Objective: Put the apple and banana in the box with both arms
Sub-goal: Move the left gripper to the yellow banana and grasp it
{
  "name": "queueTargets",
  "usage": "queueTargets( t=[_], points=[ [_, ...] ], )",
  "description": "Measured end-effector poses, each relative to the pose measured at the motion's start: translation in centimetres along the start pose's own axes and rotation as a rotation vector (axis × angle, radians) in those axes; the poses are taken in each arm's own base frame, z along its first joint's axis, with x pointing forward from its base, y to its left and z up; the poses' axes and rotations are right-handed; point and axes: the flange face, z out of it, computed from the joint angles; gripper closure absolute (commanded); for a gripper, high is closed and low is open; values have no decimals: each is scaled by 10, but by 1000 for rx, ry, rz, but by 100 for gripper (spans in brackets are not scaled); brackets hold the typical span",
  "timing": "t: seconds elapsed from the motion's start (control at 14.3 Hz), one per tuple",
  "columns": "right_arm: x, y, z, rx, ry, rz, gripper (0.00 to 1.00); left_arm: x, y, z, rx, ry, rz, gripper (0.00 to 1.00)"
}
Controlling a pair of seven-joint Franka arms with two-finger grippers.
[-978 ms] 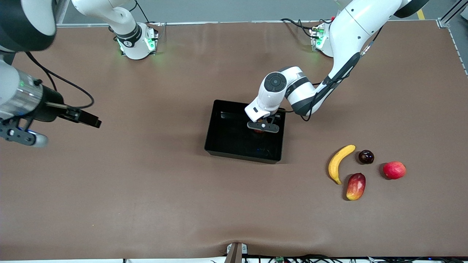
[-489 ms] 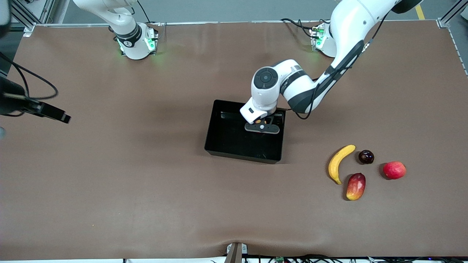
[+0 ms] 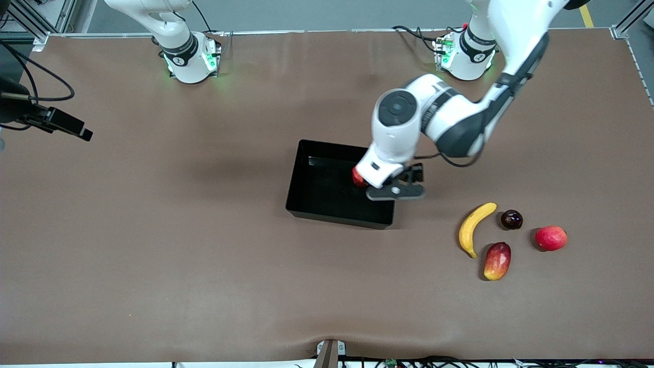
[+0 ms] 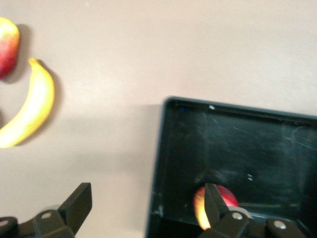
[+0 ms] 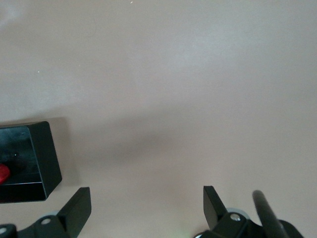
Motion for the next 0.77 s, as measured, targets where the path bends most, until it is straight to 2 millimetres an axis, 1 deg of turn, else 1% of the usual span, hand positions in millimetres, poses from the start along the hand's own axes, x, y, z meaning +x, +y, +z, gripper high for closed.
queueTargets(
  t=[0.14,0.42,0.56,0.63,0.77],
  points=[
    [1,8,-2,-15,11,-12,0,19,-35,6,-7,-18,51,0],
    [7,26,-6,-37,34,-152,0,47,-105,20,-55,-66,217,0],
    [7,29,-12,-52,50,-185,0,57,-141,35,-62,-88,298,0],
    [7,29,-20,-73,65,-189,0,59,-156,45,-66,-105,327,0],
    [2,31,-35,-92,73,-189,0,59,-179,68,-79,-140,374,0]
  ],
)
